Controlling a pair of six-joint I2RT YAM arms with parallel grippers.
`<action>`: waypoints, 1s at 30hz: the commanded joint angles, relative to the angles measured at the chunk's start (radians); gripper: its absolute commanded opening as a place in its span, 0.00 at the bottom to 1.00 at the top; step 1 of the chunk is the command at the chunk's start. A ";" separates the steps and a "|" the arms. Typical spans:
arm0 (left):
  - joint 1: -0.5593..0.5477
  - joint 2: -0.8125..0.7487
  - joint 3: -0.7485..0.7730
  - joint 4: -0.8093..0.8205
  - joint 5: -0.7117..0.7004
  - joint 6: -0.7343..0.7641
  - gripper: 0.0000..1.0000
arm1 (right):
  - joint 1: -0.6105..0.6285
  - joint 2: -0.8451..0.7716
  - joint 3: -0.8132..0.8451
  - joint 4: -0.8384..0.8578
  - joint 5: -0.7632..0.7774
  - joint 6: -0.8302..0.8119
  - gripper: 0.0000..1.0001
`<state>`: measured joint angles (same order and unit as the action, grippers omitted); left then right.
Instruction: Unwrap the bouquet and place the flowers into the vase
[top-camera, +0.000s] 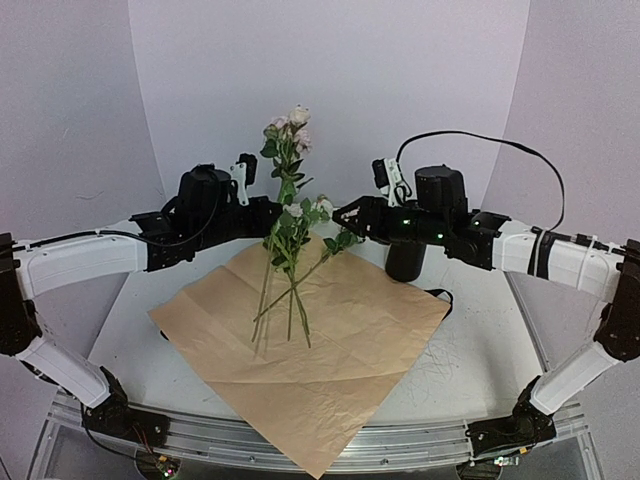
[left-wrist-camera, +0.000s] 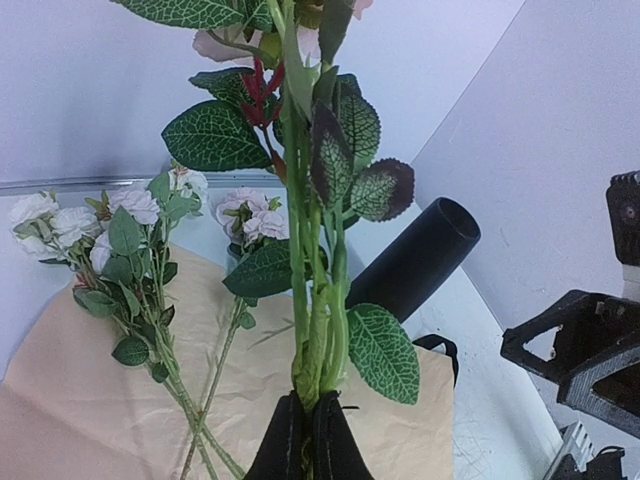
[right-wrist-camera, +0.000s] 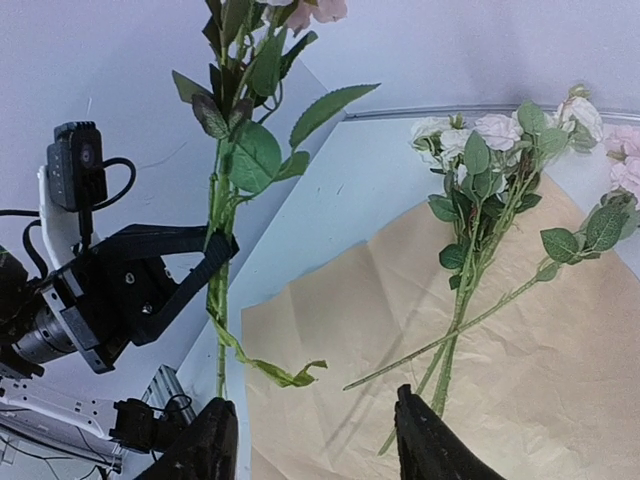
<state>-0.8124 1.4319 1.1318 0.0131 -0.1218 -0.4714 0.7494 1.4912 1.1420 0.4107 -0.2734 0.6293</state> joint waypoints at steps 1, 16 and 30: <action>0.002 -0.030 -0.036 0.109 0.073 0.028 0.00 | 0.004 0.013 -0.009 0.116 -0.109 0.024 0.66; 0.002 -0.106 -0.096 0.260 0.363 0.053 0.00 | 0.006 0.062 0.064 0.264 -0.201 0.139 0.72; 0.001 -0.105 -0.109 0.321 0.469 0.010 0.00 | 0.042 0.103 0.102 0.397 -0.244 0.169 0.60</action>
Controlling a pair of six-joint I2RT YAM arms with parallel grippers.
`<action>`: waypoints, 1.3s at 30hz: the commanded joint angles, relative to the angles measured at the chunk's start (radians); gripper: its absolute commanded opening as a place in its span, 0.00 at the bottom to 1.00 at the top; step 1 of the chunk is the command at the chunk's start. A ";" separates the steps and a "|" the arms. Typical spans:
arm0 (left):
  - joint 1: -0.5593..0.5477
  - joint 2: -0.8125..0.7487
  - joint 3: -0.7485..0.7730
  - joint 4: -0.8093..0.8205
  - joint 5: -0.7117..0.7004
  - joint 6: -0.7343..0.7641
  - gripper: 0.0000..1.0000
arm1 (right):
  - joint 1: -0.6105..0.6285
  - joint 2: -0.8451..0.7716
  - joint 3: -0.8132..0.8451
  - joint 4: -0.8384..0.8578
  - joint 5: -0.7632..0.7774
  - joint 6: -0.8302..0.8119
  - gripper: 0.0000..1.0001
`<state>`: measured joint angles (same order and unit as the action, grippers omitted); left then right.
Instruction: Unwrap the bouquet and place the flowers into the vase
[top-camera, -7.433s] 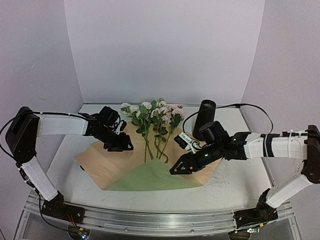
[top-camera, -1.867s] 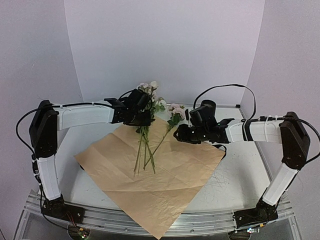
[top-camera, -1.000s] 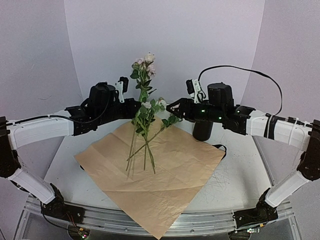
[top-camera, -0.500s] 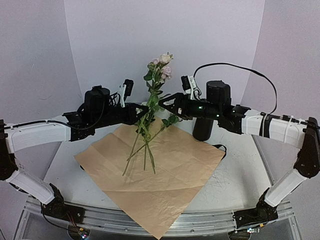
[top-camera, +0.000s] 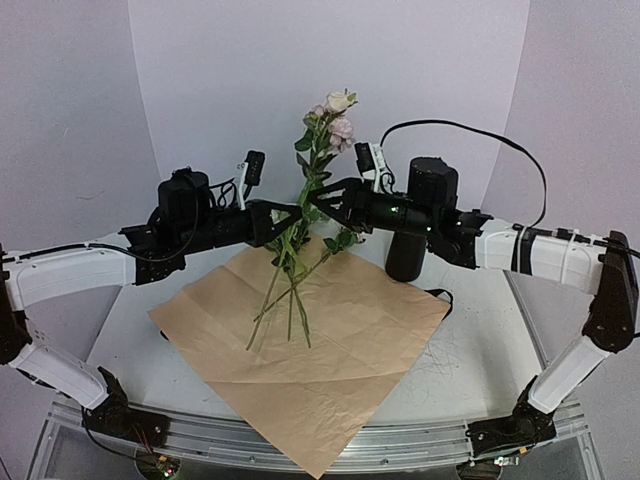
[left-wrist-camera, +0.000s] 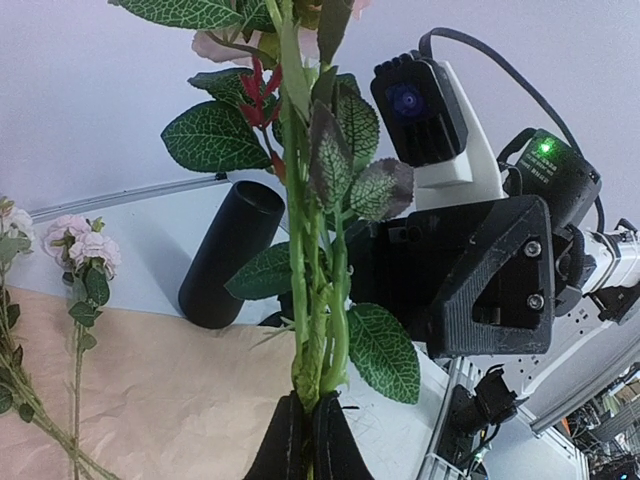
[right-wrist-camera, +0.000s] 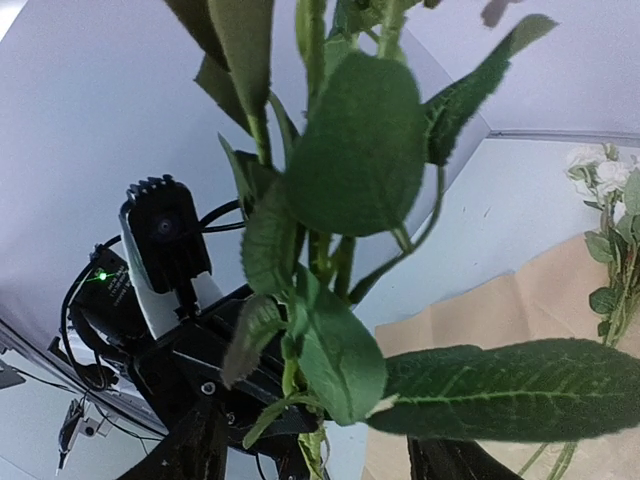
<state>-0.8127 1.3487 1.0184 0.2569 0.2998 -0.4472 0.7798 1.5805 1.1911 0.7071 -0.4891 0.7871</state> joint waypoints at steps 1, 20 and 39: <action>0.001 -0.020 0.005 0.078 0.054 -0.015 0.00 | 0.012 0.018 0.056 0.101 -0.023 0.012 0.59; 0.001 0.041 0.012 0.089 0.135 -0.010 0.01 | 0.013 0.033 0.069 0.125 0.001 0.034 0.39; 0.002 0.017 -0.028 0.081 0.048 0.016 0.79 | 0.011 -0.031 0.103 -0.177 0.227 -0.196 0.00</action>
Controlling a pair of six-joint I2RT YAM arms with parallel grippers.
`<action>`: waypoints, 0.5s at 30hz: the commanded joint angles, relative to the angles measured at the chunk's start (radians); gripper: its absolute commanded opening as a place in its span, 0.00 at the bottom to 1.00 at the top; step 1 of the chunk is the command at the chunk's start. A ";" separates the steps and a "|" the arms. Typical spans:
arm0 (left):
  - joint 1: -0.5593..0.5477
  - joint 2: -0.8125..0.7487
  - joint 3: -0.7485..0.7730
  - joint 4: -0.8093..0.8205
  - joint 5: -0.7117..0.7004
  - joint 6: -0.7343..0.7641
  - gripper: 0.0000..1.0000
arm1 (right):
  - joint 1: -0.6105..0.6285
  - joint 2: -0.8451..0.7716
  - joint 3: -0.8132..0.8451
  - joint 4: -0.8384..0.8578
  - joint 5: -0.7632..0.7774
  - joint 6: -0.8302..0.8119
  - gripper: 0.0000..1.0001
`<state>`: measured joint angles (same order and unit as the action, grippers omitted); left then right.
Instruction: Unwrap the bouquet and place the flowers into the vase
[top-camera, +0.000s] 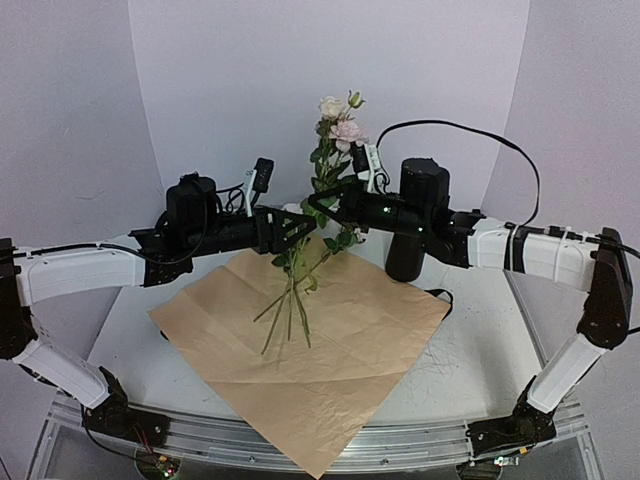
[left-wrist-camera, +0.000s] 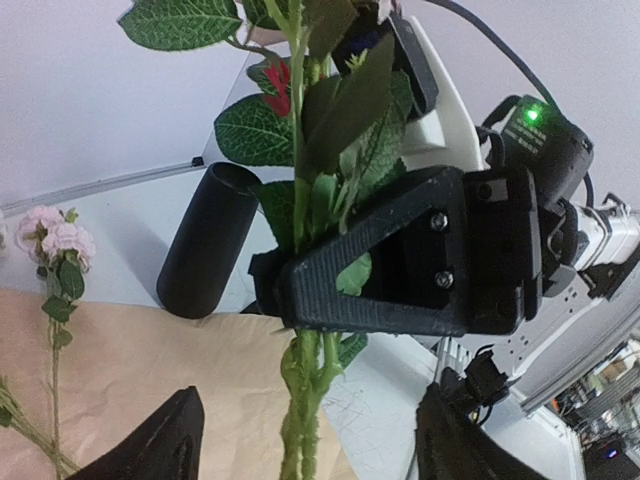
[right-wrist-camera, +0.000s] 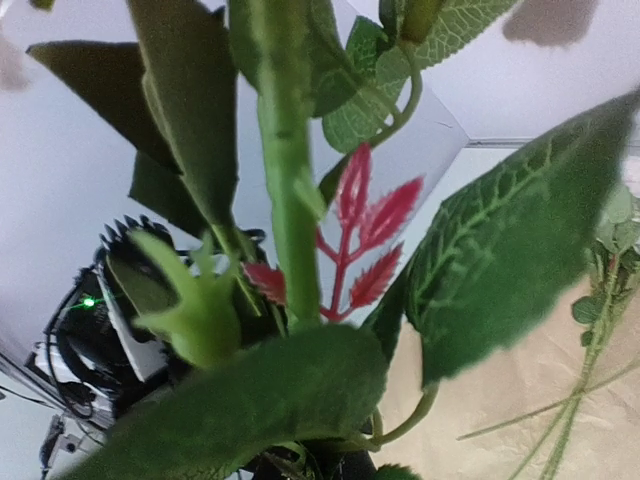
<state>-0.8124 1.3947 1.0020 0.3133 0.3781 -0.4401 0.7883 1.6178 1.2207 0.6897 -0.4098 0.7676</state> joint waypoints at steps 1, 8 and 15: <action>0.002 -0.031 -0.015 0.023 -0.038 0.006 0.82 | 0.003 -0.077 0.086 -0.210 0.201 -0.222 0.00; 0.002 -0.040 -0.026 0.012 -0.109 0.015 0.86 | 0.000 -0.215 0.073 -0.316 0.560 -0.433 0.00; 0.002 -0.031 -0.017 0.006 -0.119 0.013 0.86 | -0.003 -0.283 0.161 -0.318 0.793 -0.657 0.00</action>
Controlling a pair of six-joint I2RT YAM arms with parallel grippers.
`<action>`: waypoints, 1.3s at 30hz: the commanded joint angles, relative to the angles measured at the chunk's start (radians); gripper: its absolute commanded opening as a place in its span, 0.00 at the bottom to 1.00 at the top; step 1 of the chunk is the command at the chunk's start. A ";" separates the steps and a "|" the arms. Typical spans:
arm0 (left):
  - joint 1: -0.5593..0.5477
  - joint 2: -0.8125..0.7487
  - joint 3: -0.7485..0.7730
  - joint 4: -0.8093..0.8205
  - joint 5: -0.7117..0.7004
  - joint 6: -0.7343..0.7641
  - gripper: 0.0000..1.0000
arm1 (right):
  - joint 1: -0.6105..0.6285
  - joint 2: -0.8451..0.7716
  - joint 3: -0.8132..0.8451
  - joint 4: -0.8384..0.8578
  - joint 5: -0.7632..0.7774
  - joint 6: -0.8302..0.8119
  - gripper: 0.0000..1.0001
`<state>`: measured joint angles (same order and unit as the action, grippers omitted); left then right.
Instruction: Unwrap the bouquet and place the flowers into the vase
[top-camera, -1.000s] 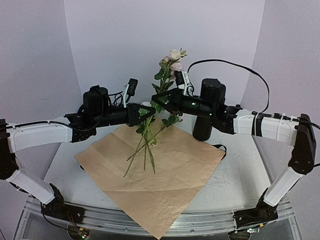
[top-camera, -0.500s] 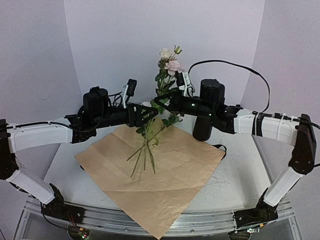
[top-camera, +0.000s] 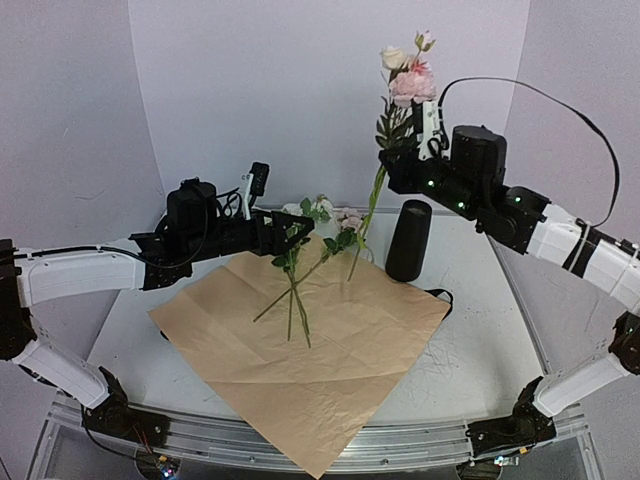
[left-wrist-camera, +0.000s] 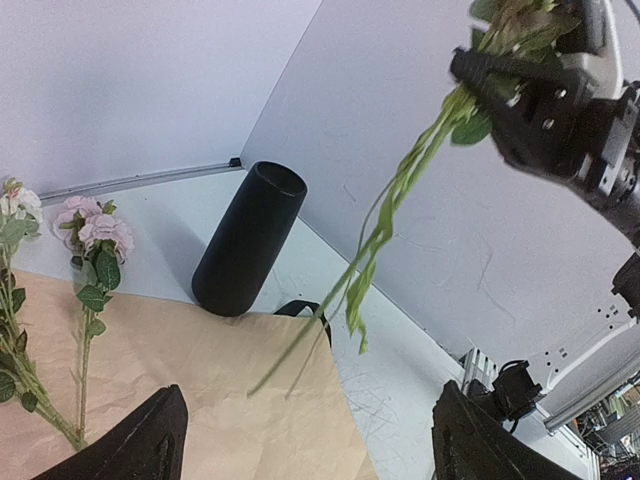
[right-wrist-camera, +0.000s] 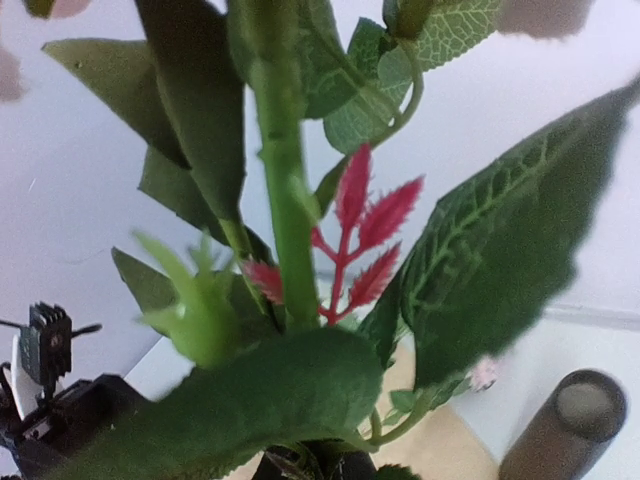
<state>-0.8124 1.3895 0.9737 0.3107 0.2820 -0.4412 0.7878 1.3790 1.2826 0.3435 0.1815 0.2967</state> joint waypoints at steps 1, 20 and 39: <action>0.002 -0.023 0.013 0.008 -0.023 0.012 0.86 | -0.010 -0.040 0.122 0.024 0.209 -0.207 0.00; 0.002 -0.010 0.003 0.006 -0.018 -0.012 0.85 | -0.182 0.117 0.526 -0.077 0.222 -0.335 0.00; 0.002 0.004 0.006 0.006 -0.013 -0.020 0.84 | -0.233 0.153 0.499 -0.098 0.241 -0.340 0.00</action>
<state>-0.8124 1.3911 0.9737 0.3035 0.2736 -0.4506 0.5673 1.5287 1.7683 0.1936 0.4084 -0.0410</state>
